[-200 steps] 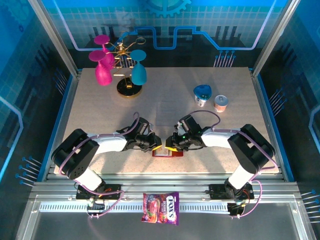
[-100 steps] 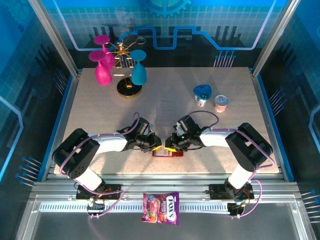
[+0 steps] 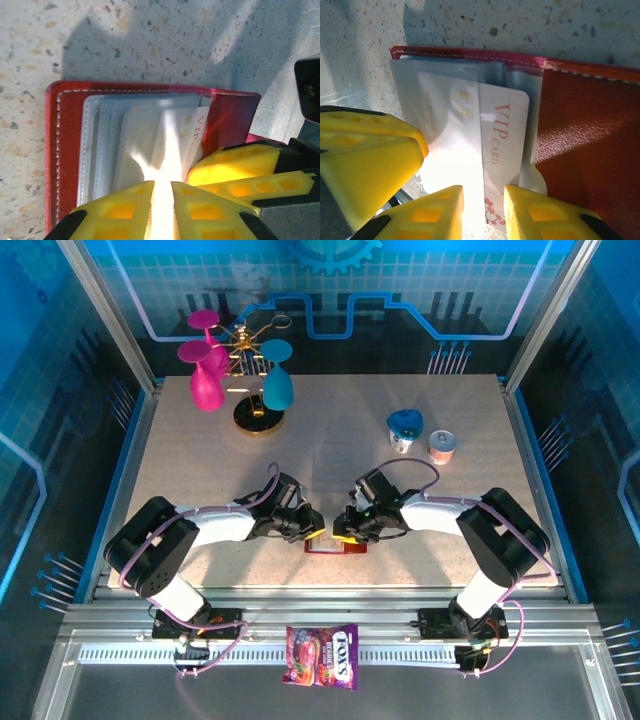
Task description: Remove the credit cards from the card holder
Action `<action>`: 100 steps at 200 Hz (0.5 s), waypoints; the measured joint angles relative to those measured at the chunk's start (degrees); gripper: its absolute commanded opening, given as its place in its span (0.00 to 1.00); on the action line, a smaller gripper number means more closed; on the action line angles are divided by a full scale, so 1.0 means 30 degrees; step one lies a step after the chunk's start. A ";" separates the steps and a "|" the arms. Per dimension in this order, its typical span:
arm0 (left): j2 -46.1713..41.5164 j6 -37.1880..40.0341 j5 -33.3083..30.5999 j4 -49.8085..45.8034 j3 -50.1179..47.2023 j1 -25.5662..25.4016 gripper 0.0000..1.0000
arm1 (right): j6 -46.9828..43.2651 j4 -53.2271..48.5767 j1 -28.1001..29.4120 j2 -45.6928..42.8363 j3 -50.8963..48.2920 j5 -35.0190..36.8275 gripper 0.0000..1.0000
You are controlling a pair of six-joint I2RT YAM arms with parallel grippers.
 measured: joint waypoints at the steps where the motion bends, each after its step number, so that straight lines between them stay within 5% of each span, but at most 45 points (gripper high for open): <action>1: 0.0000 0.0000 0.0000 -0.0036 0.0022 0.0000 0.16 | 0.0000 -0.0007 0.0000 -0.0007 0.0007 0.0007 0.30; 100: -0.0648 0.1137 0.0095 -0.2958 0.1333 0.0000 0.18 | -0.0590 -0.0342 -0.0233 -0.1035 0.0080 0.0306 0.27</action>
